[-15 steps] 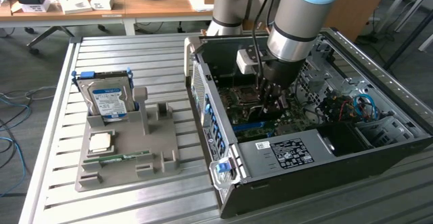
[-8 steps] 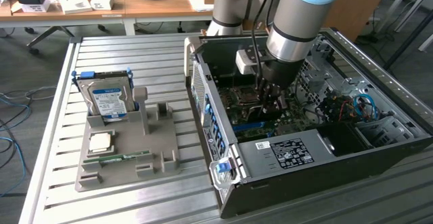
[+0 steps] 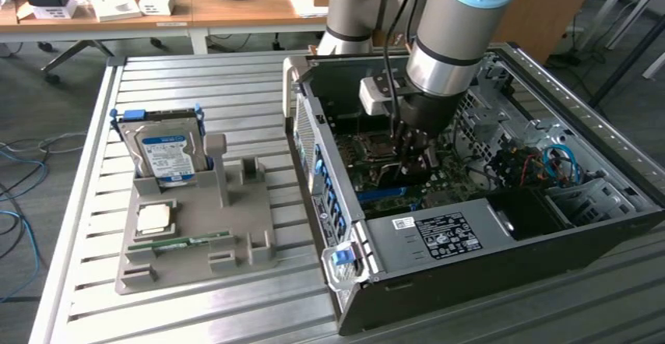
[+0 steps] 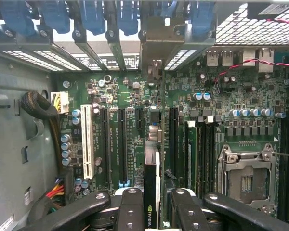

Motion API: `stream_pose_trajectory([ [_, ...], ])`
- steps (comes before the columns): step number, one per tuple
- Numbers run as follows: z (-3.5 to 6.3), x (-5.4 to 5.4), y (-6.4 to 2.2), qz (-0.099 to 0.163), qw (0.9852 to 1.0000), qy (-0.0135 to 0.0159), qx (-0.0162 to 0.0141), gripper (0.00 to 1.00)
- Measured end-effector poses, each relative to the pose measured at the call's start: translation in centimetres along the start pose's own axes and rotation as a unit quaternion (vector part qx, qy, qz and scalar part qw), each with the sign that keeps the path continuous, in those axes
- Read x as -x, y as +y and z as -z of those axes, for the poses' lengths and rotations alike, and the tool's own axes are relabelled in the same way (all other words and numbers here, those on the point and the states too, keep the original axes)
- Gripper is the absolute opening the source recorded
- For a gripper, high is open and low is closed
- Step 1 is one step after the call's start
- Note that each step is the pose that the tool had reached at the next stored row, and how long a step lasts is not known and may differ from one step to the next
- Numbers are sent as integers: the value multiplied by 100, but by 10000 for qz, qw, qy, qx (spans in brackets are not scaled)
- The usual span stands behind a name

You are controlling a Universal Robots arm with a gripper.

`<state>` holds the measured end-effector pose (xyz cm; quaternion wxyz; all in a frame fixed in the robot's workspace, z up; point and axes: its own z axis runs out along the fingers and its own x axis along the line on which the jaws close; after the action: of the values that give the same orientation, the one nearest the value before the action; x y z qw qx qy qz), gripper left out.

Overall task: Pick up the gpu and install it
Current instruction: 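Insert the gpu into the slot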

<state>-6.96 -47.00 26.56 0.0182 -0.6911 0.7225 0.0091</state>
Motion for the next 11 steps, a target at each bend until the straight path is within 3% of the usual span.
stream_pose_trajectory([
  [11, -17, 5, 29, 0, 10000, -1, -1, 26],
])
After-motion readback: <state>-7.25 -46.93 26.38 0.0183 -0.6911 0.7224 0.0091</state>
